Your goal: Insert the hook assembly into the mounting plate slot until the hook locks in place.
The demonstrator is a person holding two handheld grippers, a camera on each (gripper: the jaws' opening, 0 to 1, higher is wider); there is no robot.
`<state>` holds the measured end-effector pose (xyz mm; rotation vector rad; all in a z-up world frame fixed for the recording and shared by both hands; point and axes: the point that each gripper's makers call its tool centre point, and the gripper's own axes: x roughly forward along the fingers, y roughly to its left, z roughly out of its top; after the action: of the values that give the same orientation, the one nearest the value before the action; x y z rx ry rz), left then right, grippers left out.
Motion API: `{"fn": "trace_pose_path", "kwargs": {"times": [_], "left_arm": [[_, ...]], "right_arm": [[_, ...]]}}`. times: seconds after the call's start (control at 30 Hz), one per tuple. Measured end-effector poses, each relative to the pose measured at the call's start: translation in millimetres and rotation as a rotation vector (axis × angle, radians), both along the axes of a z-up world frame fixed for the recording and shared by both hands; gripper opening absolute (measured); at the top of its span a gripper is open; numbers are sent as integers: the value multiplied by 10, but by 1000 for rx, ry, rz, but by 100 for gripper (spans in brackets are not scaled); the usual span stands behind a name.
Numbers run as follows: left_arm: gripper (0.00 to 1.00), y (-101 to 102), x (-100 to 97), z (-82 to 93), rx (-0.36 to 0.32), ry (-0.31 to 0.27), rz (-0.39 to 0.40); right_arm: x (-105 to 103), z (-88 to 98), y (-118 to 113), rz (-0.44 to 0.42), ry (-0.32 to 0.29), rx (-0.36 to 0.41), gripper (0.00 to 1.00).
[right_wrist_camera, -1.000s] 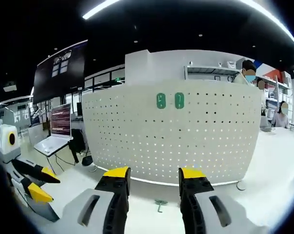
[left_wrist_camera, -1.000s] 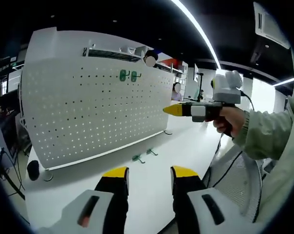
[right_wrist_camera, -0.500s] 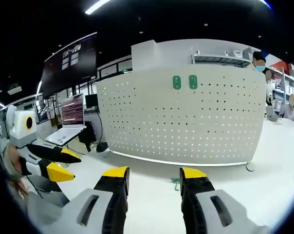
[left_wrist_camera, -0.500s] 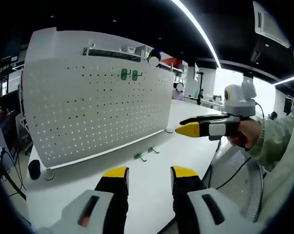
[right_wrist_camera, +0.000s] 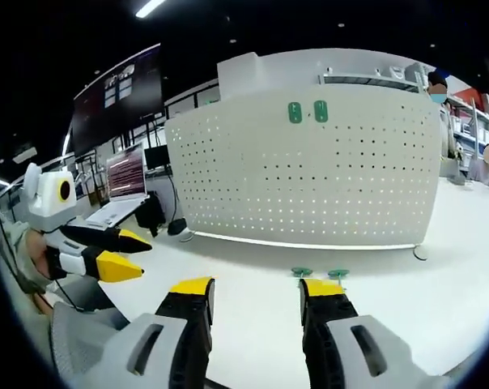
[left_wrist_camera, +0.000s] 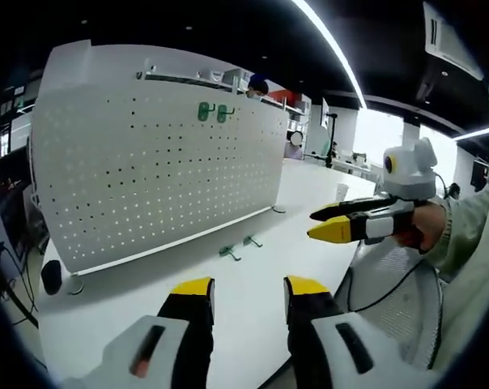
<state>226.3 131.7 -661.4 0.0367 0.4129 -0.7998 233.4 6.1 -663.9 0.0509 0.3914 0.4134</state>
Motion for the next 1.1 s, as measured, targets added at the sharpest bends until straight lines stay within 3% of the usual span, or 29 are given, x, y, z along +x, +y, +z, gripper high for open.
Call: {"fn": "trace_pose_path", "kwargs": {"times": [0.27, 0.53, 1.1], "left_arm": [[36, -95, 37, -92, 15, 19, -29], [36, -303, 123, -114, 50, 11, -108], [37, -744, 687, -220, 214, -97, -314]], "right_arm": [[-86, -75, -9, 4, 29, 11, 41], [-143, -111, -48, -19, 45, 31, 41], [-208, 5, -92, -67, 25, 74, 41]]}}
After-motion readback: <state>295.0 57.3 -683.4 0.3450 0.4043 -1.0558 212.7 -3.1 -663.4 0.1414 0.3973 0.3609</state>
